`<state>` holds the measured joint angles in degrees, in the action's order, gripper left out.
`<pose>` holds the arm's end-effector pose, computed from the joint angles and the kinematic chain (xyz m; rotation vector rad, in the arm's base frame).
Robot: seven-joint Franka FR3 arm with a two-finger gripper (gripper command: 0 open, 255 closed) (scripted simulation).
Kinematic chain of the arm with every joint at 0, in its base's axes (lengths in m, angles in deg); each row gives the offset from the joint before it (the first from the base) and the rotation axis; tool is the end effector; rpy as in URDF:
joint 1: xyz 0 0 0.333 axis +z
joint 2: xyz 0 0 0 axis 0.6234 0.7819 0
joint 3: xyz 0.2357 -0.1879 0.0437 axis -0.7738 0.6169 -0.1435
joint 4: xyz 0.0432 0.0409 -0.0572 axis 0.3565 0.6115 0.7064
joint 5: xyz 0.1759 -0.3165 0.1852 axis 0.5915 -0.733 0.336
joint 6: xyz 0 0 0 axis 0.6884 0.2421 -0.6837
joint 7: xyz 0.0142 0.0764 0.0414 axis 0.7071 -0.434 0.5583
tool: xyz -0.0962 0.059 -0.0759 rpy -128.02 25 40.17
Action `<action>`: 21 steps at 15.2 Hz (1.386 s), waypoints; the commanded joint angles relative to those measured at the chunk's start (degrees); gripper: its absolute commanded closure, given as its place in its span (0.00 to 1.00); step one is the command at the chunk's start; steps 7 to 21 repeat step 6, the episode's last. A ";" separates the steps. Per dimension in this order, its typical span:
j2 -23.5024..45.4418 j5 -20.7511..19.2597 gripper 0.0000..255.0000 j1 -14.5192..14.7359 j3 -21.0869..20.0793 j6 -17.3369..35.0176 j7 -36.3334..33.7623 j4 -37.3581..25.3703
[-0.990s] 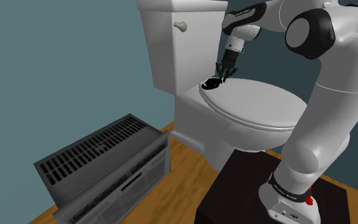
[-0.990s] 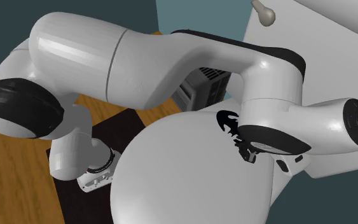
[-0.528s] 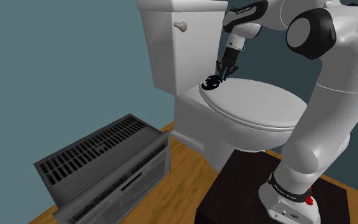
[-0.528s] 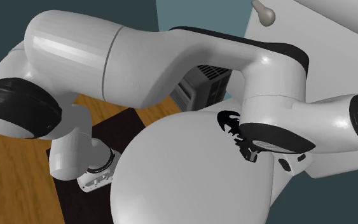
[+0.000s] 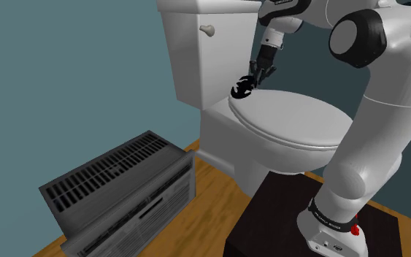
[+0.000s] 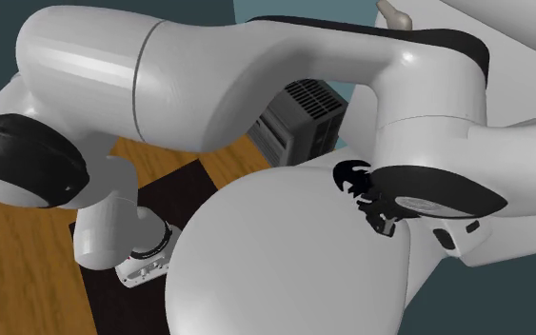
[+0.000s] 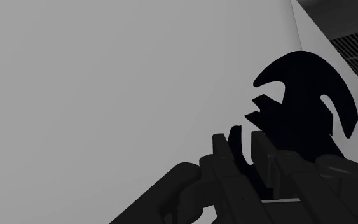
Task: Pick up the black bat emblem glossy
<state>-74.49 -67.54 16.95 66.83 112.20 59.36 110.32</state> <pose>0.4634 -0.3631 0.4887 -2.5681 1.2059 0.1351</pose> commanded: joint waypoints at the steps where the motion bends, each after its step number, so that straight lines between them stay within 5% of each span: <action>1: 0.20 0.06 1.00 -0.08 0.02 -1.63 -0.39 -1.84; 21: 0.45 0.16 1.00 -0.26 0.10 -4.06 -0.90 -4.56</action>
